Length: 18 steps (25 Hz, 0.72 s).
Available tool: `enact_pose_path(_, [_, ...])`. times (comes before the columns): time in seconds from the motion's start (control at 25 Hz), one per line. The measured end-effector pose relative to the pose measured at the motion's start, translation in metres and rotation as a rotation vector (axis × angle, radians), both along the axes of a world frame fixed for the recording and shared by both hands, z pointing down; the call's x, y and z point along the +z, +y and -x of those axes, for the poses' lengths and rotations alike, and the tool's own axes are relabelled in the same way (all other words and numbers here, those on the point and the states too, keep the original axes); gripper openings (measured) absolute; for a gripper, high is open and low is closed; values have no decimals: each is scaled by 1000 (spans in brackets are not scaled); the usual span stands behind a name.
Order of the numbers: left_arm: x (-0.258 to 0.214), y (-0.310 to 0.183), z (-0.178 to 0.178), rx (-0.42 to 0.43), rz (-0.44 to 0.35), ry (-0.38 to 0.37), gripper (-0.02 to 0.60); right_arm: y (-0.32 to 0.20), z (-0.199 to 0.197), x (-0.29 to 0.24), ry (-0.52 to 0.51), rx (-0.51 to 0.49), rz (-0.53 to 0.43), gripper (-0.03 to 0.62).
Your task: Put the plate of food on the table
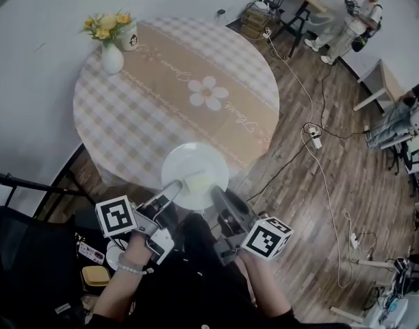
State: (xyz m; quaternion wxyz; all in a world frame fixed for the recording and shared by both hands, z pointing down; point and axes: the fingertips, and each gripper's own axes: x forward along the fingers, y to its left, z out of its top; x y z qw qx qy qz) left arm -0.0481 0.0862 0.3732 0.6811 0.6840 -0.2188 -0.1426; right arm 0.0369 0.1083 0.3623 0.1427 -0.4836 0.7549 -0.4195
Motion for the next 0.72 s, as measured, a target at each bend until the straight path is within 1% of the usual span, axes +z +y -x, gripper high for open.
enact_pose_path(0.2, [1, -28, -20, -20, -3, -16, 15, -32, -22, 4, -25, -27, 14, 64])
enact_pose_path(0.44, [-2, -64, -36, -85, -13, -4, 15, -73, -40, -2, -36, -84, -3, 60])
enact_pose_path(0.6, [-2, -80, -48, -117, -23, -18, 15, -93, -52, -2, -36, -134, -1, 61])
enact_pose_path(0.72, [-2, -91, -57, -143, -24, -13, 15, -106, -60, -2, -39, -159, -2, 61])
